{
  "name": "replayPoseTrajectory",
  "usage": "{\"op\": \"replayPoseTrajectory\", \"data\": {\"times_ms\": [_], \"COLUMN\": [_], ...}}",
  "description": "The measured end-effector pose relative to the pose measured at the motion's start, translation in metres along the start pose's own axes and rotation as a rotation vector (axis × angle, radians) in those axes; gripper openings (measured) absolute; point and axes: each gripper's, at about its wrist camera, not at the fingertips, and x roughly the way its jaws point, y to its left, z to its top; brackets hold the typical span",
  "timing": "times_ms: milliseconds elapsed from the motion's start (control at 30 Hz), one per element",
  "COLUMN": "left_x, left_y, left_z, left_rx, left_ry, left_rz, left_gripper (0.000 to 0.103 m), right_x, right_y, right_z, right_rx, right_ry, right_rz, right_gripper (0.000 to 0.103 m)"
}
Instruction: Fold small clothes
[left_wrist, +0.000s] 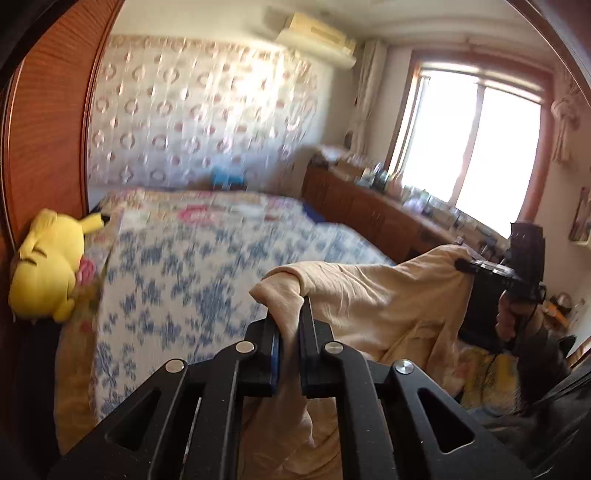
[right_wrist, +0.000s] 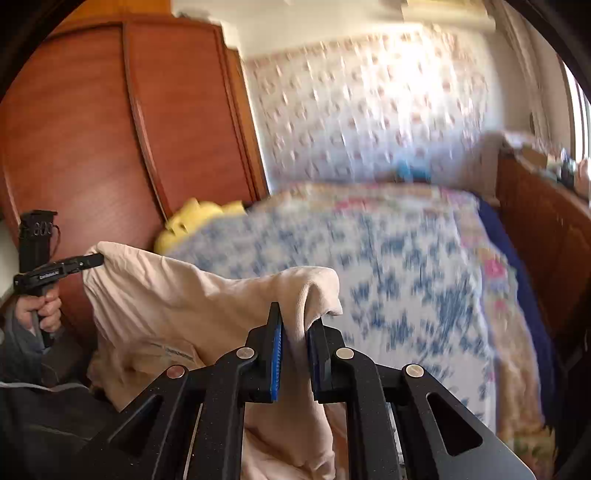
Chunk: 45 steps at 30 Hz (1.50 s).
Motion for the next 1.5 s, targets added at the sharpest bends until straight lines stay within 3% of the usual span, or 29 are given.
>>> {"op": "replayPoseTrajectory", "data": {"times_ms": [33,100,200,300,367,467,567,600,633,733,767,833,867,900,933,1100,1133,1267,1500], "left_x": [-0.017,-0.035,-0.045,-0.023,0.003,0.059,0.13,0.16,0.181,0.237,0.243,0.243,0.243,0.242,0.242,0.227,0.223,0.209,0.179], "left_y": [-0.004,-0.01,-0.013,-0.001,0.012,0.033,0.062,0.078,0.088,0.112,0.112,0.111,0.11,0.11,0.112,0.105,0.105,0.105,0.096], "left_z": [0.014,0.034,0.075,0.118,0.145,0.177,0.193,0.193,0.189,0.153,0.14,0.116,0.102,0.095,0.084,0.044,0.037,0.015,-0.024], "left_rx": [-0.004,0.02,0.088,0.109,0.104,0.131,0.162,0.161,0.157,0.16,0.169,0.164,0.155,0.148,0.142,0.177,0.17,0.133,0.096], "left_ry": [-0.044,-0.097,-0.161,-0.169,-0.143,-0.114,-0.055,-0.018,0.023,0.177,0.19,0.203,0.223,0.24,0.258,0.316,0.327,0.343,0.352], "left_rz": [-0.035,-0.03,0.053,0.121,0.132,0.225,0.305,0.334,0.351,0.355,0.353,0.321,0.306,0.298,0.282,0.3,0.3,0.28,0.256], "left_gripper": [0.009,0.009,0.009,0.009,0.009,0.009,0.01,0.015,0.018,0.026,0.032,0.057,0.063,0.076,0.08,0.08,0.08,0.08,0.08], "right_x": [-0.013,-0.038,-0.058,-0.049,-0.021,0.038,0.106,0.126,0.146,0.201,0.211,0.217,0.218,0.219,0.217,0.186,0.177,0.145,0.101], "right_y": [0.005,0.017,0.027,0.022,0.02,0.012,-0.003,-0.01,-0.016,-0.04,-0.049,-0.057,-0.058,-0.058,-0.061,-0.077,-0.094,-0.104,-0.111], "right_z": [0.01,0.034,0.076,0.127,0.155,0.185,0.197,0.196,0.193,0.169,0.156,0.132,0.12,0.111,0.1,0.066,0.065,0.046,0.019], "right_rx": [-0.023,-0.095,-0.201,-0.255,-0.309,-0.344,-0.393,-0.396,-0.395,-0.334,-0.295,-0.233,-0.227,-0.232,-0.234,-0.165,-0.146,-0.064,-0.006], "right_ry": [-0.026,-0.077,-0.139,-0.169,-0.138,-0.048,0.018,0.038,0.062,0.189,0.219,0.253,0.271,0.286,0.299,0.316,0.316,0.333,0.325], "right_rz": [-0.002,-0.025,-0.053,-0.104,-0.169,-0.245,-0.372,-0.4,-0.418,-0.493,-0.498,-0.452,-0.432,-0.425,-0.419,-0.33,-0.312,-0.264,-0.259], "right_gripper": [0.012,0.012,0.012,0.012,0.012,0.012,0.012,0.012,0.012,0.029,0.031,0.031,0.034,0.036,0.038,0.044,0.046,0.046,0.046]}}
